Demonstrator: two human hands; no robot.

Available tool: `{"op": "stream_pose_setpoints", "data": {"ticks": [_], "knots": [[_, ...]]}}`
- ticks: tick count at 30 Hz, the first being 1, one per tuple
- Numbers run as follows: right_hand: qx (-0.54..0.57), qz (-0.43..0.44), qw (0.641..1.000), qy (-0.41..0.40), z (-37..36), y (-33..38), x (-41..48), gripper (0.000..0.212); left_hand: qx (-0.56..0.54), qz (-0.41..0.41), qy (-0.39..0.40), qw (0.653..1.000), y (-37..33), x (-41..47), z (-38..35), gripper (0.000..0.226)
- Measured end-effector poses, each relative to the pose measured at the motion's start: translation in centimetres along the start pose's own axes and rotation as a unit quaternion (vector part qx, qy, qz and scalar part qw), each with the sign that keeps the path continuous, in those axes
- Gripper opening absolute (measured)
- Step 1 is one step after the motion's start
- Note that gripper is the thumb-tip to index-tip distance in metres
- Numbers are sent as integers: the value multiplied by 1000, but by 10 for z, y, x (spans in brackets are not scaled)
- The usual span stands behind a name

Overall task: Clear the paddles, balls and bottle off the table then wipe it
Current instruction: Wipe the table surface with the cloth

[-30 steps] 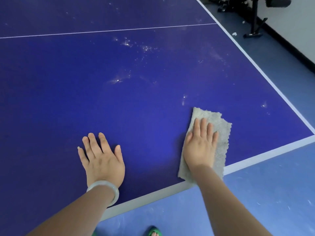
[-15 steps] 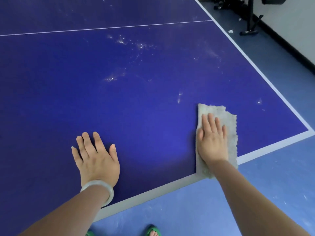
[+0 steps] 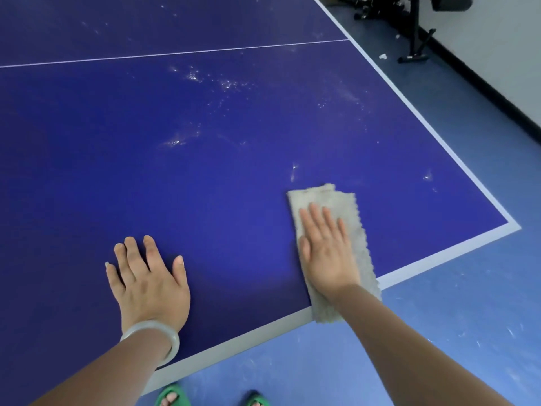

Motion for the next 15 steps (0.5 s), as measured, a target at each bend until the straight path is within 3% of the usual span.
{"op": "stream_pose_setpoints", "data": {"ticks": [3, 9, 15], "knots": [[9, -117, 992, -51, -7, 2, 7, 57, 0, 0, 4, 1000, 0, 0, 0, 69], [17, -141, 988, -58, -13, 10, 9, 58, 1, -1, 6, 1000, 1, 0, 2, 66], [10, -146, 988, -49, -11, 12, 10, 63, -48, -6, 3, 999, 0, 0, 7, 77]]}}
Point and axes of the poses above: each hand's wrist, its own x-axis towards the middle knuckle, its own z-axis out of the back of the hand, y = z × x, the point moved 2 cm from there along x, towards the middle knuckle, and after that the axes turned 12 degrees about x, right-handed, at the moved point
